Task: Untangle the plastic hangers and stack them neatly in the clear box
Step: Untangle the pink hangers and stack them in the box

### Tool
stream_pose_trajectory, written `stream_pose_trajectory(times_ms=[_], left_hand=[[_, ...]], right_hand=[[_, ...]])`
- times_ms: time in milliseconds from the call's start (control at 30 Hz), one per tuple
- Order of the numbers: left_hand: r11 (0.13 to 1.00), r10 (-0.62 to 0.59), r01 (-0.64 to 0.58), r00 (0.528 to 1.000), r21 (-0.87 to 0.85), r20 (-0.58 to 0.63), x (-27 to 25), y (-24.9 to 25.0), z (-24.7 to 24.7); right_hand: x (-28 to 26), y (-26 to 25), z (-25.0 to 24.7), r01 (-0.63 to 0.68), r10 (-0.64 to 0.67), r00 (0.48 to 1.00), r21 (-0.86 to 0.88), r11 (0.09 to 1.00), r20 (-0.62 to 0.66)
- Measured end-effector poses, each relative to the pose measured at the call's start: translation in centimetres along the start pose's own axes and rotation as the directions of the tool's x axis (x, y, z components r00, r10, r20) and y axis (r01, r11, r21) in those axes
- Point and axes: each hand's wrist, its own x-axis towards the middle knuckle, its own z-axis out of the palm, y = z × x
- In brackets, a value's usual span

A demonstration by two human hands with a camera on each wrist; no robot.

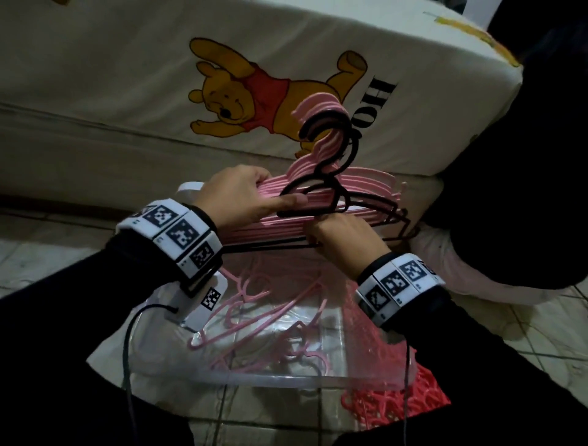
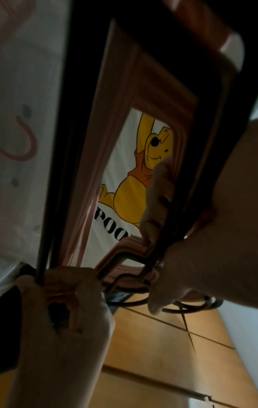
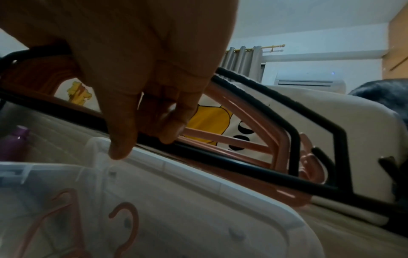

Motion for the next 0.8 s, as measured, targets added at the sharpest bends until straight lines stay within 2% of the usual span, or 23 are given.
stream_pose_trajectory(times_ms=[167, 233, 300, 367, 400, 467, 533, 567, 633, 700, 800], left_hand=[[0.999, -0.031, 0.031, 0.999, 0.029, -0.010, 0.0, 0.1, 0.0], [0.998, -0.005, 0.005, 1.000, 0.067, -0.003, 0.1, -0.1, -0.1], [0.994, 0.030, -0.030, 1.000, 0.110, -0.005, 0.2, -0.4, -0.3], [0.987, 0.041, -0.037, 0.999, 0.156, -0.020, 0.4, -1.2, -0.8], [0.983, 0.043, -0.036, 0.998, 0.181, -0.035, 0.4, -1.5, -1.0], [0.977, 0.036, -0.023, 0.998, 0.212, -0.060, 0.3, -2.0, -1.1], [0.977, 0.014, 0.000, 0.998, 0.212, -0.066, 0.2, -2.3, -1.1], [0.979, 0.003, 0.009, 0.998, 0.205, -0.061, 0.2, -2.4, -1.1], [0.980, -0.006, 0.015, 0.999, 0.199, -0.046, 0.3, -2.2, -1.0], [0.982, -0.004, 0.008, 1.000, 0.187, -0.020, 0.3, -1.6, -0.9], [0.985, -0.004, 0.001, 1.000, 0.170, 0.018, 0.0, -0.7, -0.5]], right_hand=[[0.4, 0.3, 0.0, 0.000, 0.003, 1.000, 0.090, 0.996, -0.030], [0.4, 0.4, 0.1, 0.010, -0.005, 0.999, 0.132, 0.991, -0.036], [0.2, 0.8, 0.2, 0.043, -0.034, 0.998, 0.215, 0.976, -0.047], [-0.4, 1.3, 0.0, 0.083, -0.048, 0.992, 0.322, 0.943, -0.115], [-0.7, 1.7, -0.1, 0.104, -0.032, 0.980, 0.362, 0.926, -0.199], [-1.1, 2.7, -0.3, 0.092, 0.067, 0.919, 0.376, 0.922, -0.389], [-1.2, 3.7, -0.4, -0.003, 0.177, 0.848, 0.329, 0.944, -0.500], [-1.2, 4.0, -0.2, -0.076, 0.223, 0.830, 0.291, 0.954, -0.511], [-0.8, 4.1, 0.3, -0.172, 0.251, 0.854, 0.207, 0.963, -0.456], [-0.4, 3.8, 0.6, -0.180, 0.236, 0.897, 0.179, 0.967, -0.373], [0.1, 3.5, 0.8, -0.163, 0.193, 0.922, 0.116, 0.980, -0.336]])
